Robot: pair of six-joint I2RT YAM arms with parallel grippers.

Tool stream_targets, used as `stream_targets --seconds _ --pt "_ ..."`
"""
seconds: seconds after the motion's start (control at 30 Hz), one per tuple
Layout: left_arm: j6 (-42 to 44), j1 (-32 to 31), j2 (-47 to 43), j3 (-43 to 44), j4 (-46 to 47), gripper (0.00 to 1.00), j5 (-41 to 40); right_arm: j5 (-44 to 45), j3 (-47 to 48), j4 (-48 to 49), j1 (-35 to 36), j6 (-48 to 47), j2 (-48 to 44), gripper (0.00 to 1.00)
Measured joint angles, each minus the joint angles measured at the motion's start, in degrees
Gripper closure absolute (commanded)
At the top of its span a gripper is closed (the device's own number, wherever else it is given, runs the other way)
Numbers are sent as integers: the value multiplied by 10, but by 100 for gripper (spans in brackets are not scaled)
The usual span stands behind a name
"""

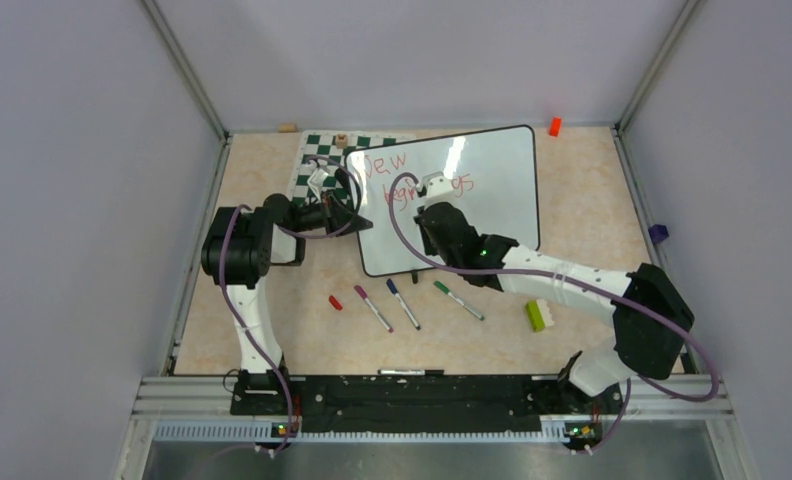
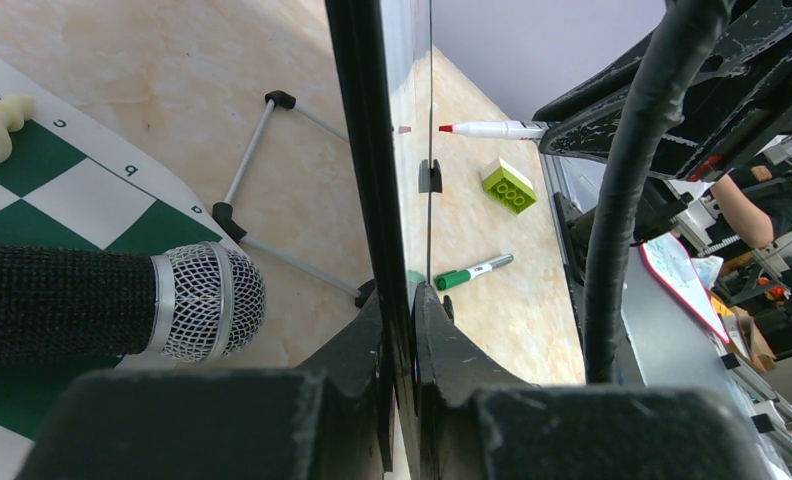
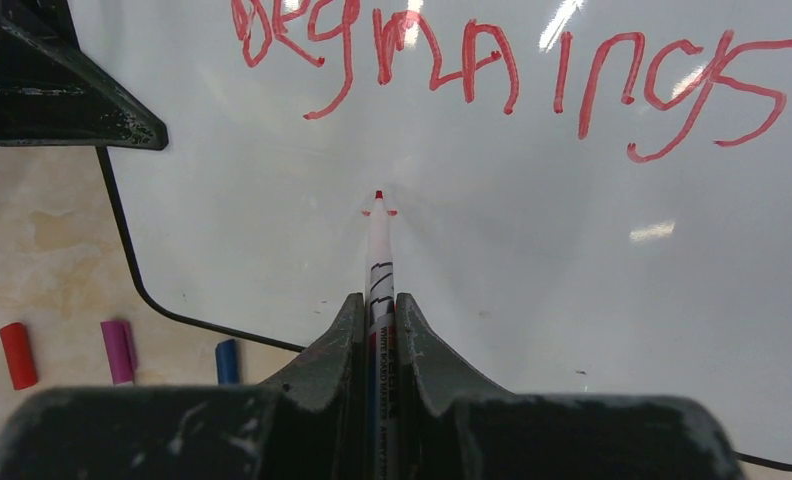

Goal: Write a sentence on the whiteboard

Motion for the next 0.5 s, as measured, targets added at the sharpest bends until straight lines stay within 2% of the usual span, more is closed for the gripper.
stream_targets --seconds 0.5 --pt "0 0 0 0 0 100 0 5 38 -4 0 -15 31 100"
